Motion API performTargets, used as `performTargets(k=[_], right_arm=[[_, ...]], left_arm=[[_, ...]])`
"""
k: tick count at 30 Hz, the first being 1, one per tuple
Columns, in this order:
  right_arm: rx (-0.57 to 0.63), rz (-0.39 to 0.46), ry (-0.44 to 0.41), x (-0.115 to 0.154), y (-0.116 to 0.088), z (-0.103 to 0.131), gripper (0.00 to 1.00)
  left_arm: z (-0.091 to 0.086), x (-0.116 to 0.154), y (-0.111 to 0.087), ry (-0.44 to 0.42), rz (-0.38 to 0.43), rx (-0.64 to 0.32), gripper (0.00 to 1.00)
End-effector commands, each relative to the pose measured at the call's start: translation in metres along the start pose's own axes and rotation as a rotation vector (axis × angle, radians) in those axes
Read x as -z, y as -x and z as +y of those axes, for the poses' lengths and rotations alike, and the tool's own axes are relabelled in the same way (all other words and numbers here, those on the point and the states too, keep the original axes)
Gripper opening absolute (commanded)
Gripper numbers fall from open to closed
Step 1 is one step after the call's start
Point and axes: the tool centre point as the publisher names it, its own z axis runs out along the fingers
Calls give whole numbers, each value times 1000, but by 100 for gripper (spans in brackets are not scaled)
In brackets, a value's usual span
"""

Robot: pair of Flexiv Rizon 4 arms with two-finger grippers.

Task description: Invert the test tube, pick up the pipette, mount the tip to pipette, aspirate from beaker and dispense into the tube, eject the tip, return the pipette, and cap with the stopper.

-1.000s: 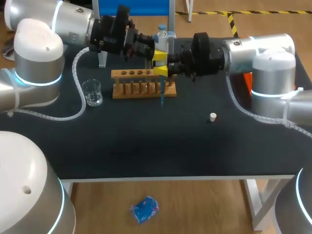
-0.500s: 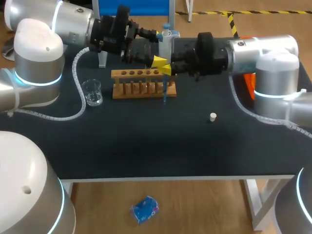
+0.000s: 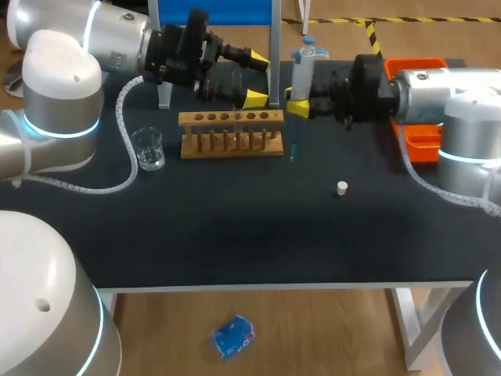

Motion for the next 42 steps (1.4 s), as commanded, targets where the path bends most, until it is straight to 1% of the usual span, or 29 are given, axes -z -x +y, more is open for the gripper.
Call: performTargets(k=[1,5,10,18,21,40,42], right_arm=[[5,-1,-8,26,0,5,0],[20,21,-19,41,2,8,0],[29,76,-29,53,3,8,0],[20,151,-32,63,5,5,0],[-4,173,-40,65,7,2,0],[-4,173,-40,65,7,2,0],[-22,183,-14,68,7,-6,0]], left_arm=[[-1,1,0,2,3,1,100],[-1,1,0,2,3,1,100],[-1,1,0,2,3,1,100],[-1,1,0,2,3,1,100],[-1,1,0,2,3,1,100],[-1,1,0,2,3,1,100],[-1,1,0,2,3,1,100]])
